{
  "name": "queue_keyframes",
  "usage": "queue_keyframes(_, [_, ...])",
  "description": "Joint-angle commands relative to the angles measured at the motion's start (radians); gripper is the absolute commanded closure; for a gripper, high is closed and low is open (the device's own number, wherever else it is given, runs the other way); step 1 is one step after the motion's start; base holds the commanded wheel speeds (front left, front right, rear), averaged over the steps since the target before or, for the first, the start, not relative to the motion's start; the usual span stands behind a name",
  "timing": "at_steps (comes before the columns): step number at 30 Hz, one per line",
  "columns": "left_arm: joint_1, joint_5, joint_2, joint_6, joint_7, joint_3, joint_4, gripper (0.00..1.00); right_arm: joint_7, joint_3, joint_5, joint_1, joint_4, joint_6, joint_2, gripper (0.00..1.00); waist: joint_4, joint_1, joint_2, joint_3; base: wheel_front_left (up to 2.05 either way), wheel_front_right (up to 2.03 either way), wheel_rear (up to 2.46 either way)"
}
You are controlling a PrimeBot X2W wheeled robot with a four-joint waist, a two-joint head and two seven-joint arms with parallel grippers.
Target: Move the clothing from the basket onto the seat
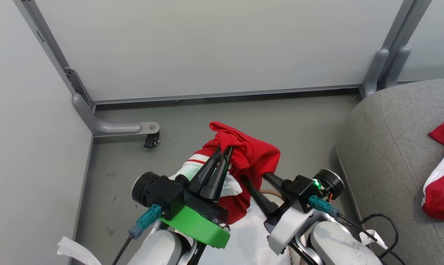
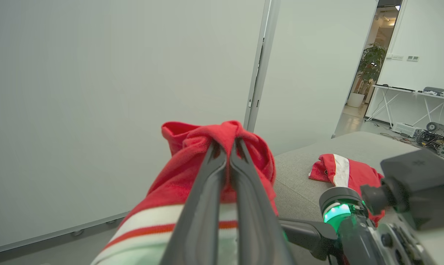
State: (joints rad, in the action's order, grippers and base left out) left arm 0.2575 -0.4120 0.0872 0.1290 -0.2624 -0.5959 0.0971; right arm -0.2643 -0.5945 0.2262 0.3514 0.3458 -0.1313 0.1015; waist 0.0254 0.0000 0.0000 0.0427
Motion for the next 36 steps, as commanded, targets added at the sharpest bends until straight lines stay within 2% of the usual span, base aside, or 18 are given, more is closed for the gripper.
queue_keyframes(1, [0.012, -0.002, 0.005, 0.003, -0.004, -0.001, -0.001, 1.0, 0.0, 0.0, -0.007, 0.01, 0.008, 0.001, -0.001, 1.0, 0.003, 0.0, 0.0, 0.001, 0.0, 0.0, 0.0])
queue_keyframes(20, [0.014, 0.013, 0.002, 0.003, -0.004, 0.044, -0.009, 1.0, 0.0, 0.01, -0.015, 0.005, 0.032, 0.001, -0.01, 1.0, -0.018, 0.0, 0.0, 0.017, 0.0, 0.0, 0.0])
queue_keyframes(21, [0.009, 0.007, -0.002, 0.003, -0.004, 0.051, -0.012, 0.67, 0.0, 0.013, -0.015, 0.003, 0.03, 0.001, -0.011, 1.0, -0.021, 0.0, 0.0, 0.017, 0.0, 0.0, 0.0])
queue_keyframes(22, [0.004, 0.005, -0.004, 0.003, -0.003, 0.052, -0.006, 0.0, 0.0, 0.015, -0.015, 0.002, 0.028, 0.001, -0.011, 1.0, -0.023, 0.0, 0.0, 0.018, 0.0, 0.0, 0.0])
queue_keyframes(28, [-0.009, 0.022, 0.0, 0.003, -0.002, 0.076, 0.006, 0.0, 0.0, 0.021, -0.015, -0.005, 0.017, 0.001, -0.016, 1.0, -0.069, 0.0, 0.0, 0.029, 0.0, 0.0, 0.0])
queue_keyframes(36, [-0.034, 0.038, 0.011, 0.003, -0.002, 0.102, 0.036, 0.0, 0.0, 0.032, -0.021, -0.012, -0.013, 0.001, -0.021, 1.0, -0.228, 0.0, 0.0, 0.043, 0.0, 0.0, 0.0])
